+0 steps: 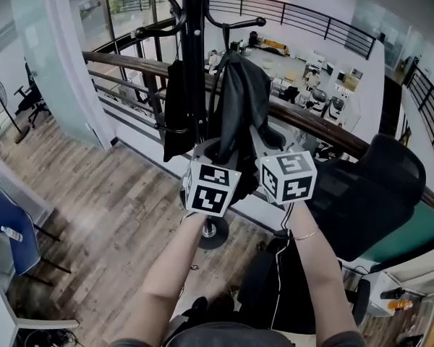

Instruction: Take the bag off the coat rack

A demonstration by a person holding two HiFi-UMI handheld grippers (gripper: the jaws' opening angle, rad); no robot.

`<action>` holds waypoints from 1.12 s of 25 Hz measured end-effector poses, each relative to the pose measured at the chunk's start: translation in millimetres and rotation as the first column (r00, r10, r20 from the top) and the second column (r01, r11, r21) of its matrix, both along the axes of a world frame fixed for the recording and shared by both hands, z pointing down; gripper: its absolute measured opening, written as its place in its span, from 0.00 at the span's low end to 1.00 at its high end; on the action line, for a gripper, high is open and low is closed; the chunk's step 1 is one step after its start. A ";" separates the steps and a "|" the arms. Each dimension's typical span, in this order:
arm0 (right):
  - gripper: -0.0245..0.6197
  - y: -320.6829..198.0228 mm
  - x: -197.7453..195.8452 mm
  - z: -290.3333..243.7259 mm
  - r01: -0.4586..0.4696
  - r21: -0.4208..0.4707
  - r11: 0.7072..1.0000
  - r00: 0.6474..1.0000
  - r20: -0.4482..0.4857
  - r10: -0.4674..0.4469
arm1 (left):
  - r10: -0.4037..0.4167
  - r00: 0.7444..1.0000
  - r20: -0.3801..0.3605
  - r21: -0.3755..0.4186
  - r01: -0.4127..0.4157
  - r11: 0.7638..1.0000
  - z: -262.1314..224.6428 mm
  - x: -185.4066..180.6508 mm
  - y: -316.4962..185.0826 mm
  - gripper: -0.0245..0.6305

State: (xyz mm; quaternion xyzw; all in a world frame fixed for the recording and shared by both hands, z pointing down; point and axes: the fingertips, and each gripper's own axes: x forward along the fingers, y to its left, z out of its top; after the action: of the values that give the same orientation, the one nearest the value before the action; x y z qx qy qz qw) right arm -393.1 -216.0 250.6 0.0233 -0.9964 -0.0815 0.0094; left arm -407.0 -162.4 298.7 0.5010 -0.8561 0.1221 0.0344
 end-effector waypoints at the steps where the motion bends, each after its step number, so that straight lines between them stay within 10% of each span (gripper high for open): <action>1: 0.11 -0.7 0.0 -0.3 -0.005 0.003 1.000 1.000 0.002 0.005 | 0.001 1.000 -0.002 0.000 -0.001 1.000 -0.1 -0.6 0.1 0.21; 28: 0.06 17.6 53.9 -64.5 -0.129 0.175 0.976 0.979 0.181 0.097 | 0.123 0.991 -0.044 0.282 -0.106 0.953 -64.0 44.4 5.5 0.12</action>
State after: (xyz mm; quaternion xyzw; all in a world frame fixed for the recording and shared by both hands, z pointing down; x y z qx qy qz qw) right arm -339.3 -198.4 186.1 0.0877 -0.9785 -0.1712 -0.0740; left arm -362.6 -156.8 234.7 0.5530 -0.8329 -0.0135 -0.0179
